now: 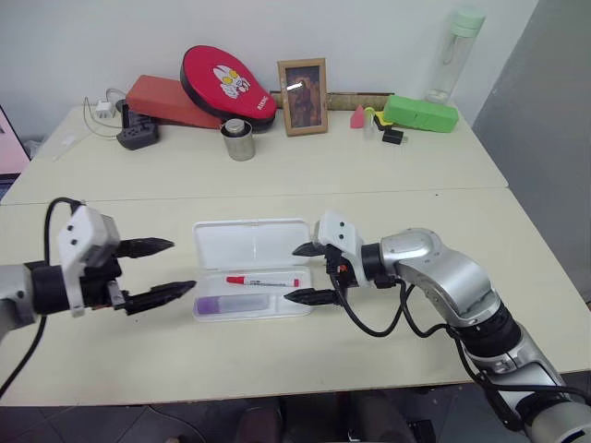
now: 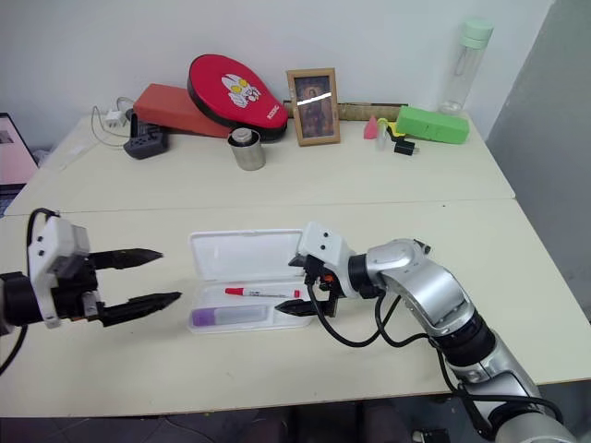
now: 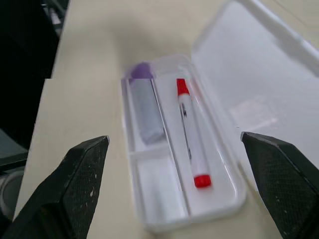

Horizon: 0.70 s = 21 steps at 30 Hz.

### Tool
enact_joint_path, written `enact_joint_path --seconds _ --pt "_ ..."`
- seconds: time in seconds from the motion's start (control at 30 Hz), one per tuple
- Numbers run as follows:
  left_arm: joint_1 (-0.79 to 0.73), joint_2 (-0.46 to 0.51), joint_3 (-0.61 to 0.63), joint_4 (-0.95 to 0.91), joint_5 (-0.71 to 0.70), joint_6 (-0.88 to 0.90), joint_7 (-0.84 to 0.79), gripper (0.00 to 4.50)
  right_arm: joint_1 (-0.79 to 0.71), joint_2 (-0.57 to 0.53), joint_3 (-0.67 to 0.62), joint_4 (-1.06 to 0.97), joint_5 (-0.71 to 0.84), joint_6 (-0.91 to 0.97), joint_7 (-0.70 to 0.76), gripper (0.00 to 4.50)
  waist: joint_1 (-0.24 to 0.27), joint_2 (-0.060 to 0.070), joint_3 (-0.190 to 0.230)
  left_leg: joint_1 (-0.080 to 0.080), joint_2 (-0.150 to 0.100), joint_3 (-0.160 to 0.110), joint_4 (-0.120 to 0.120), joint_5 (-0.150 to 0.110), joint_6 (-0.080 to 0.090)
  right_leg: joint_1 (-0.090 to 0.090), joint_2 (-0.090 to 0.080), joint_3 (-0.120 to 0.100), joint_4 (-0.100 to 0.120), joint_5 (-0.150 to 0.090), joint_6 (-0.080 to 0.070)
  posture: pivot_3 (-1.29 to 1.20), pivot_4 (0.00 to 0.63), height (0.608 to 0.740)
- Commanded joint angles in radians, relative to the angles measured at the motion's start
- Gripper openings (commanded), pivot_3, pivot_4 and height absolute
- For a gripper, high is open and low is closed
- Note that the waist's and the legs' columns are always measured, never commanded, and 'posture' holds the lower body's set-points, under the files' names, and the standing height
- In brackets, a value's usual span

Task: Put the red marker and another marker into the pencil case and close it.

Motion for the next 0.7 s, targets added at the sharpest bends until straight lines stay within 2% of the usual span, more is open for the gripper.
enact_joint_path --seconds 0.03,0.17,0.37,0.6,0.7 --pt "-0.067 0.008 -0.052 0.009 -0.003 -0.037 -0.019 4.5 -0.013 -0.022 -0.114 -0.005 0.007 0.031 -0.071 4.47 0.004 0.0 0.0 0.0 0.001 0.0 0.0 0.0 0.0 0.0 0.0 0.0 0.0 0.0 0.0 0.0 0.15 0.74" --pt "-0.106 -0.009 -0.108 -0.011 -0.02 -0.035 -0.018 4.5 -0.016 -0.06 -0.165 0.037 -0.02 0.045 -0.134 4.47 0.006 0.0 0.0 -0.001 0.0 0.0 0.0 0.0 0.0 0.0 -0.001 0.0 0.0 0.0 0.0 0.0 0.15 0.74" --pt "-0.177 -0.038 -0.227 -0.042 -0.028 -0.037 -0.021 4.5 -0.001 -0.154 -0.229 0.109 -0.028 0.032 -0.153 4.47 0.008 0.0 0.0 -0.003 -0.002 0.001 0.001 0.0 0.0 0.0 -0.002 0.0 -0.001 0.0 0.0 0.0 0.15 0.74" --pt "-0.299 -0.156 -0.426 -0.139 -0.043 -0.011 0.021 4.5 0.005 -0.26 -0.245 0.302 -0.104 -0.037 -0.17 4.47 0.008 0.0 0.0 -0.003 -0.002 0.003 0.002 0.0 0.0 0.0 -0.001 0.001 0.0 0.0 0.0 0.0 0.15 0.74" --pt "-0.335 -0.186 -0.469 -0.146 -0.036 -0.009 0.032 4.5 0.01 -0.289 -0.253 0.355 -0.114 -0.065 -0.162 4.47 0.008 0.0 0.0 -0.004 -0.002 0.003 0.003 0.0 0.0 0.001 -0.001 0.0 0.0 0.0 0.0 0.0 0.15 0.74"
